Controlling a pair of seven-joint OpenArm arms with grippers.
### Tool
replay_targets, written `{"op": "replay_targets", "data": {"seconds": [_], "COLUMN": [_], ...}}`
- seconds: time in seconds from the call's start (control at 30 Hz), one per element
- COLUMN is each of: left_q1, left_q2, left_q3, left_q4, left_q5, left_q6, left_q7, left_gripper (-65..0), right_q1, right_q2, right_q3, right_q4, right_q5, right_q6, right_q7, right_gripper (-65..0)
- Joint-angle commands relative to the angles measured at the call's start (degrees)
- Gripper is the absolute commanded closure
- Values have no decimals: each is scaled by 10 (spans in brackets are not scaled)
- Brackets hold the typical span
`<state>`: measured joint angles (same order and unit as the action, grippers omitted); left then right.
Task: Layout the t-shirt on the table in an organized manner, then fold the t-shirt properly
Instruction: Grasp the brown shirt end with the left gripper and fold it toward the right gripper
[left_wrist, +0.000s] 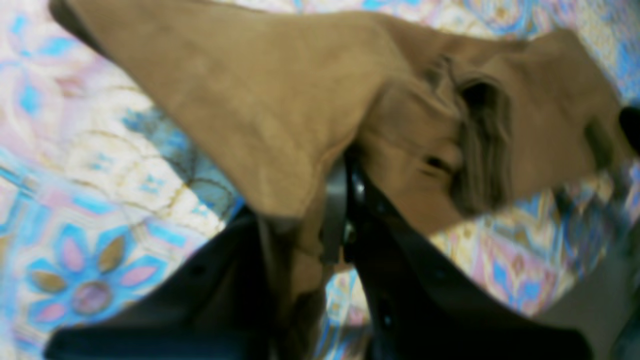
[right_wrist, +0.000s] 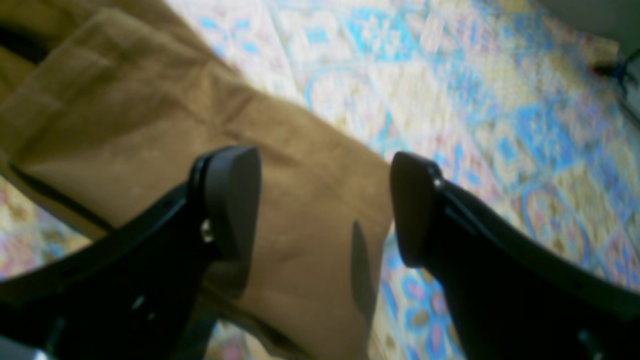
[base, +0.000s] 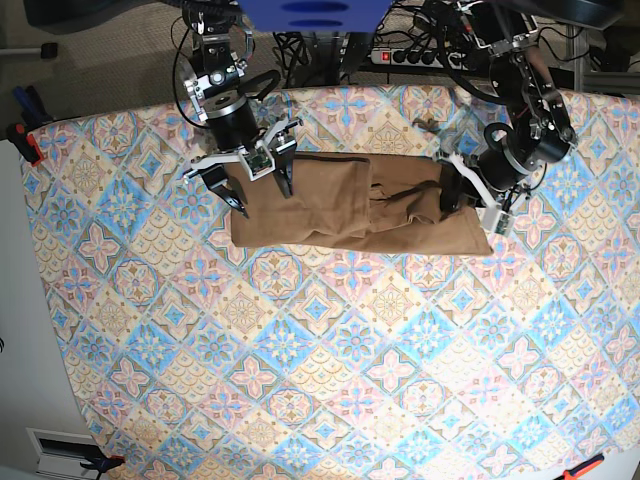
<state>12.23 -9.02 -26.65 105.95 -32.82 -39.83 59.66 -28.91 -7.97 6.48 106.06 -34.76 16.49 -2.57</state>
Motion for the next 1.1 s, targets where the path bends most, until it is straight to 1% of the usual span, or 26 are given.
{"op": "replay_targets", "data": {"seconds": [0.0, 0.1, 0.17, 0.23, 0.37, 0.43, 0.5, 0.53, 0.63, 0.7, 0.77, 0.9, 1.0, 1.07], "left_q1": [-8, -8, -8, -19, -38, -50, -62, -69, -81, -88, -91, -111, -126, -131], "left_q2": [-8, -4, 5, 7, 11, 11, 11, 15, 40, 60, 78, 113, 142, 159], "left_q3": [16, 60, 96, 136, 254, 310, 364, 389, 430, 439, 450, 496, 527, 535], "left_q4": [34, 97, 122, 136, 136, 136, 136, 136, 135, 133, 120, 73, 35, 17], "left_q5": [-2, 49, 81, 110, 177, 204, 213, 215, 221, 226, 246, 307, 344, 357], "left_q6": [-2, -2, -2, -2, -2, -2, -2, -2, -2, -2, -2, -2, -2, -2], "left_q7": [-4, 17, 18, 19, 20, 20, 20, 20, 20, 20, 20, 20, 19, 17], "left_gripper": [0, 0, 0, 0, 0, 0, 0, 0, 0, 0, 0, 0, 0, 0], "right_q1": [0, 0, 0, 0, 0, -1, -1, -1, -1, 0, 0, 0, -1, -1], "right_q2": [-4, -4, -4, -4, -4, -5, -5, -6, -6, -6, -6, -6, -6, -6], "right_q3": [0, 0, -2, -1, 2, 17, 32, 40, 76, 104, 127, 162, 170, 173], "right_q4": [11, 10, 9, 9, 9, 9, 7, 7, 8, 8, 8, 8, 7, 7], "right_q5": [6, 6, 6, 6, 7, 7, 9, 19, 70, 106, 129, 140, 141, 141], "right_q6": [-2, -2, -2, -2, -2, -2, -2, -2, -2, -2, -2, -2, -2, -2], "right_q7": [25, 40, 39, 40, 40, 41, 41, 41, 41, 40, 40, 41, 41, 40], "right_gripper": [-390, -390, -390, -390, -390, -390, -390, -390, -390, -390, -390, -390, -390, -390]}}
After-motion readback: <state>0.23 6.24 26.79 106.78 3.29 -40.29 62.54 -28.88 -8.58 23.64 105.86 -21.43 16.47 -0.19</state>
